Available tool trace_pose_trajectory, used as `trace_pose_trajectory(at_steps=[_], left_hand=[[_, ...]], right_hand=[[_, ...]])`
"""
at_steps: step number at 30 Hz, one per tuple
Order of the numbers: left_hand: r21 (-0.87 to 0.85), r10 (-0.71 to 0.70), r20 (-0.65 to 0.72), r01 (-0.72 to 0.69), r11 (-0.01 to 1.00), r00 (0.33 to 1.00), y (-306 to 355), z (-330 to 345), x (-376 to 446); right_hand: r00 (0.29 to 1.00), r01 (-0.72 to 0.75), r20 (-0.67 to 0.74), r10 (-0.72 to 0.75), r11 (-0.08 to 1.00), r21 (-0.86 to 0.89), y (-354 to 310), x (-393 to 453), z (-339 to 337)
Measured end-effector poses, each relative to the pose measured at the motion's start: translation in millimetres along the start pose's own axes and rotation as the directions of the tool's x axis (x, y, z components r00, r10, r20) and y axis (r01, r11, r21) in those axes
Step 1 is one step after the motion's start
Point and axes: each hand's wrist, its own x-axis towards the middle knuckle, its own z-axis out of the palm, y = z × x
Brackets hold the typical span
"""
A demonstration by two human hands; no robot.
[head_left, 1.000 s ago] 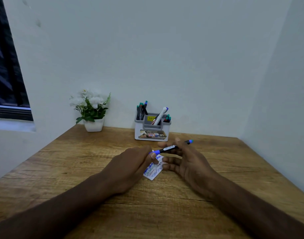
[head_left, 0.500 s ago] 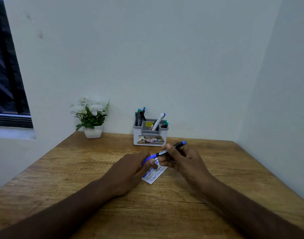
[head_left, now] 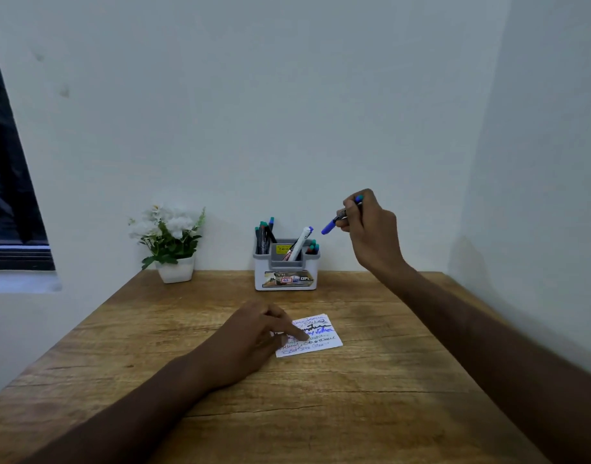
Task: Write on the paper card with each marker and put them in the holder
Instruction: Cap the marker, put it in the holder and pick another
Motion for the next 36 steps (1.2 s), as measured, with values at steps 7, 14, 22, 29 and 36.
trace_pose_trajectory(at_steps=[7, 14, 22, 29, 36], left_hand=[[0.009, -0.002, -0.037, 0.002, 1.000, 0.999, -6.3, 4.8, 0.8], [0.019, -0.014, -0.038, 0.015, 1.000, 0.999, -9.9, 6.6, 0.4], [0.000, -0.043, -0.051, 0.043, 0.999, 0.998, -10.3, 6.8, 0.1], [0.000, -0.040, -0.067, 0.040, 0.999, 0.997, -1.1, 2.4, -2.2], [0.058, -0.059, -0.023, 0.060, 0.997, 0.998, 8.9, -6.2, -10.4]], right_hand=[[0.969, 0.009, 0.243, 0.032, 0.986, -0.165, 11.3, 20.0, 34.2], [0.939, -0.013, 0.330, 0.095, 0.970, -0.241, 13.7, 14.0, 48.4], [0.991, -0.042, 0.120, 0.064, 0.984, -0.175, 7.0, -40.2, 7.5], [0.722, 0.264, 0.680, 0.129, 0.856, -0.443, 7.4, -120.8, -17.9], [0.526, 0.276, 0.772, 0.357, 0.787, -0.552, 19.2, -139.0, -24.5]])
